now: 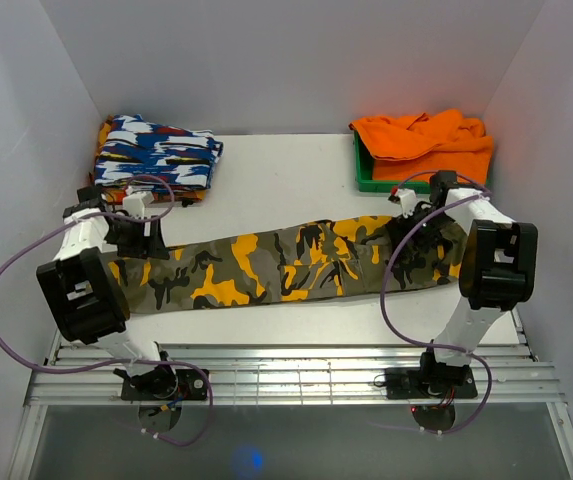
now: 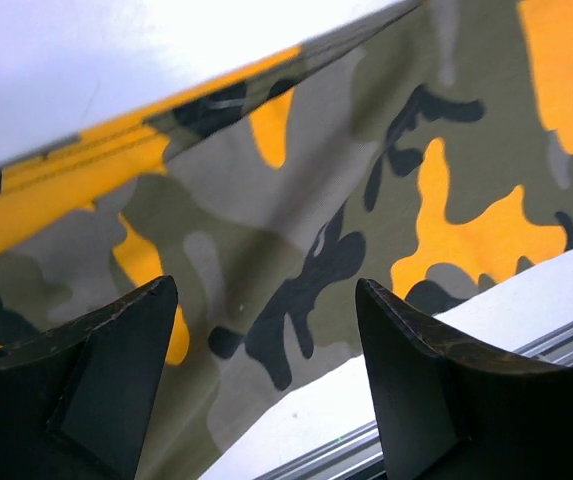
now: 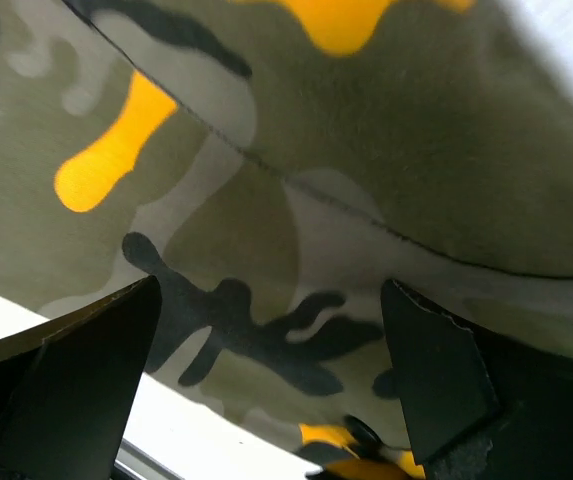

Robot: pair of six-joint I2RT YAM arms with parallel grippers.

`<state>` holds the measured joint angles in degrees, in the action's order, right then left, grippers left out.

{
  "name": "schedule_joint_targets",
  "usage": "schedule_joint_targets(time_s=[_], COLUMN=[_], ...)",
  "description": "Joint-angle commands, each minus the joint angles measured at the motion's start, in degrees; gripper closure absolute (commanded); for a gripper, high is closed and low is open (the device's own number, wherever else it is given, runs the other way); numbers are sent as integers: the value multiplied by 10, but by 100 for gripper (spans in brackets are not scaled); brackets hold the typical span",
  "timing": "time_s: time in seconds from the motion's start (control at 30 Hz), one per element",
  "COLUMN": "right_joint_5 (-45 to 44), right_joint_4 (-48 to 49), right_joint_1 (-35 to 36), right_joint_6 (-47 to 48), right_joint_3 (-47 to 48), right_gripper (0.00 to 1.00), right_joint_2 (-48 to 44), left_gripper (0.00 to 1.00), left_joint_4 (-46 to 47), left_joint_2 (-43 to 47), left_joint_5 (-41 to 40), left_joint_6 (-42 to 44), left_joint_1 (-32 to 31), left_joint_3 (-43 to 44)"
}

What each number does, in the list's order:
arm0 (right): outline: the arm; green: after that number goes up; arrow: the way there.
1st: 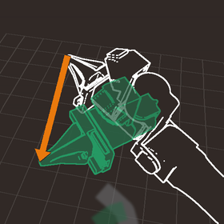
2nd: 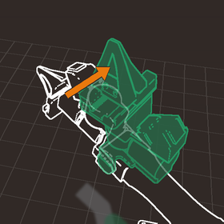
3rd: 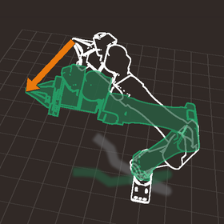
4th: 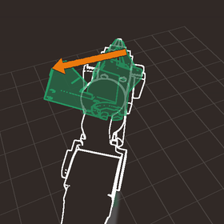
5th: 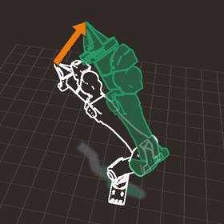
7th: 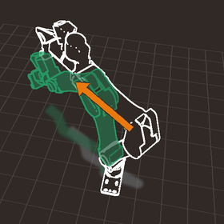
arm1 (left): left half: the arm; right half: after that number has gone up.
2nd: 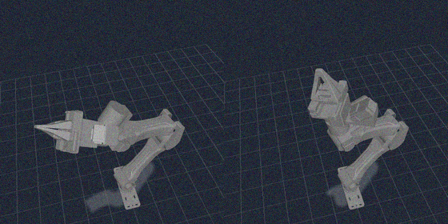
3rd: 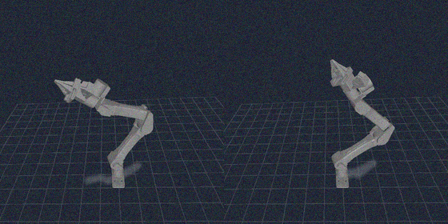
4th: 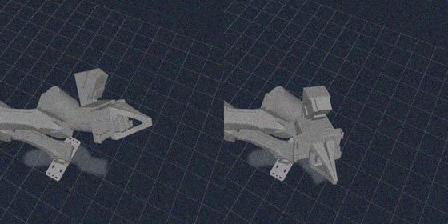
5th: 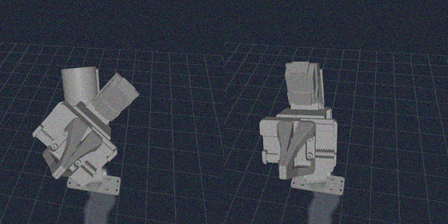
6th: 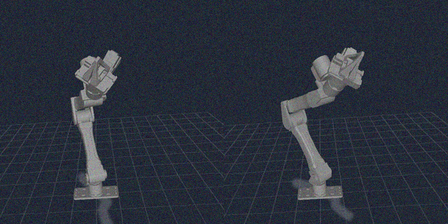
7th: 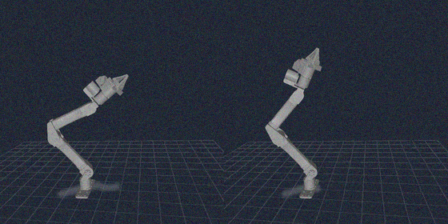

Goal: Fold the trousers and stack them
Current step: Fold the trousers

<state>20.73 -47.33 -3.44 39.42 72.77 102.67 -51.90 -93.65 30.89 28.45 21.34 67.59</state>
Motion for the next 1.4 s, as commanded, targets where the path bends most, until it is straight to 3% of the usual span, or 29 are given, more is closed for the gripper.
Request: schedule_joint_targets(time_s=[0.0,0.1,0.2,0.23,0.37,0.47,0.7,0.93,1.1,1.23,1.37], right_joint_5=[-19,-39,-44,-46,-48,-47,-25,2,72,81,63], right_joint_4=[23,37,38,39,31,17,-15,-11,-3,34,77], right_joint_1=[-6,-6,-6,-6,-5,-5,-2,5,12,34,77], right_joint_6=[5,26,41,43,46,47,47,32,10,-19,-66], right_joint_3=[-31,-68,-83,-86,-75,-57,-29,-30,41,97,155], right_gripper=[3,0,7,9,25,32,34,39,40,42,41], right_joint_2=[13,9,-3,-6,6,15,5,-11,-36,-26,15], left_gripper=[18,20,28,37,44,47,49,46,40,40,36], left_joint_4=[0,-9,-76,-95,-191,-205,-232,-192,-134,-1,72], left_joint_2=[20,24,-1,-37,-129,-155,-202,-201,-200,-163,-151], left_joint_5=[-27,8,14,-1,-29,-30,58,124,160,154,138], left_joint_6=[25,60,163,188,328,382,487,400,297,203,143], left_joint_1=[22,50,71,74,96,96,73,-61,-173,-274,-318], left_joint_3=[-19,-5,65,113,226,256,293,295,290,215,181])
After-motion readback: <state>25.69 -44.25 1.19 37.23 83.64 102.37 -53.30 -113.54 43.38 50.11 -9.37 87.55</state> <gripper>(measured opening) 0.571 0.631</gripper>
